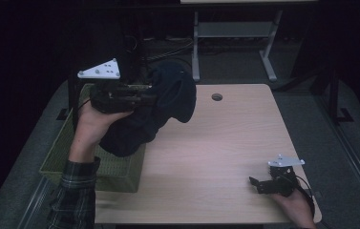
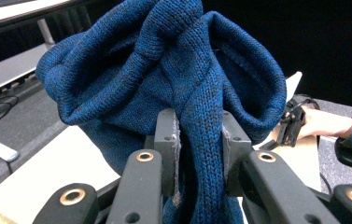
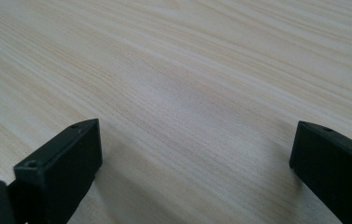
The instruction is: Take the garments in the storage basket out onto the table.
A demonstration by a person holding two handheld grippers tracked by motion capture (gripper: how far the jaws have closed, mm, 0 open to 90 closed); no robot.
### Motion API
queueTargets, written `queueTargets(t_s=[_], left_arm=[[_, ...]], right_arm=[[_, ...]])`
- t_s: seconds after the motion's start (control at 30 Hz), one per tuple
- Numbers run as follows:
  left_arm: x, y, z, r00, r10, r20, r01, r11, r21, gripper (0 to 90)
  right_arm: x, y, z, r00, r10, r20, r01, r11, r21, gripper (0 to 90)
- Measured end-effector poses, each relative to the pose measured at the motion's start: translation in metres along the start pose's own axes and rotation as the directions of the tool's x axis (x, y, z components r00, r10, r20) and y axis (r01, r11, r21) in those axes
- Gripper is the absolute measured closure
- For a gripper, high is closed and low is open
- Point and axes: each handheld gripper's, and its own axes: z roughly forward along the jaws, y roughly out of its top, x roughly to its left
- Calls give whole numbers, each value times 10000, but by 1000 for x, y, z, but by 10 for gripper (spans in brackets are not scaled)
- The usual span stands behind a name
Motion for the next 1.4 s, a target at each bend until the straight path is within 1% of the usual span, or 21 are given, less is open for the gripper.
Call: queueTargets(t_s=[0.07, 0.33, 0.4, 0.43, 0.53, 0.6, 0.73, 0.87, 0.9, 0.93, 0.97, 1.03, 1.07, 1.1, 1.13, 1.17, 1.2, 1.23, 1.27, 1.37, 1.4], left_arm=[[-1, 1, 3, 10000, 28, 44, -28, 10000, 4, 735], [-9, 9, 33, 9990, 141, 416, -143, 9999, 44, 735], [-9, 10, 37, 9990, 107, 435, -108, 9999, 26, 735], [-11, 10, 42, 9985, 108, 533, -109, 9999, 16, 735], [-12, 11, 48, 9981, 72, 606, -71, 10000, -27, 735], [-15, 12, 57, 9974, 96, 712, -97, 10000, 7, 735], [-18, 13, 67, 9970, 80, 776, -83, 10000, 35, 735], [-21, 11, 81, 9963, 52, 861, -63, 9999, 128, 735], [-22, 10, 88, 9962, 15, 868, -30, 9999, 169, 735], [-22, 10, 88, 9962, 15, 868, -30, 9999, 169, 735], [-25, 8, 97, 9958, -51, 918, 34, 9998, 181, 735], [-26, 6, 104, 9949, -117, 1006, 94, 9997, 230, 735], [-26, 6, 104, 9949, -117, 1006, 94, 9997, 230, 735], [-28, 4, 112, 9945, -151, 1038, 120, 9995, 296, 735], [-28, 4, 112, 9945, -151, 1038, 120, 9995, 296, 735], [-29, 2, 119, 9941, -175, 1066, 136, 9992, 374, 735], [-29, 2, 119, 9941, -175, 1066, 136, 9992, 374, 735], [-30, -1, 125, 9939, -240, 1080, 194, 9989, 426, 735], [-30, -1, 125, 9939, -240, 1080, 194, 9989, 426, 735], [-31, -8, 137, 9925, -433, 1141, 377, 9980, 512, 735], [-31, -8, 137, 9925, -433, 1141, 377, 9980, 512, 736]], right_arm=[[0, 0, 0, 10000, 0, 0, 0, 10000, 0, 20], [0, 0, 0, 10000, -7, 1, 7, 10000, 8, 20], [0, 0, 0, 10000, -7, 3, 7, 10000, 9, 20], [0, 0, 0, 10000, -7, 1, 7, 10000, 11, 20], [0, 0, 0, 10000, -4, 1, 4, 10000, 6, 20], [0, 0, 0, 10000, -6, 2, 6, 10000, 5, 19], [0, 0, 0, 10000, 13, 8, -13, 10000, 1, 19], [0, 0, 0, 10000, 21, 30, -21, 10000, 7, 19], [0, 0, 0, 10000, 19, 30, -19, 10000, 8, 19], [0, 0, 0, 10000, 19, 30, -19, 10000, 8, 19], [0, 0, 0, 10000, 16, 32, -16, 10000, 16, 20], [0, 0, 0, 10000, 22, 29, -22, 10000, 8, 19], [0, 0, 0, 10000, 22, 29, -22, 10000, 8, 19], [0, 0, 0, 10000, 22, 28, -22, 10000, 6, 19], [0, 0, 0, 10000, 22, 28, -22, 10000, 6, 19], [0, 0, 0, 10000, 22, 28, -22, 10000, 6, 20], [0, 0, 0, 10000, 22, 28, -22, 10000, 6, 20], [0, 0, 0, 10000, 21, 29, -21, 10000, 5, 20], [0, 0, 0, 10000, 21, 29, -21, 10000, 5, 20], [0, 0, 0, 10000, 34, 12, -34, 10000, 8, 19], [0, 0, 0, 10000, 34, 12, -34, 10000, 8, 19]])
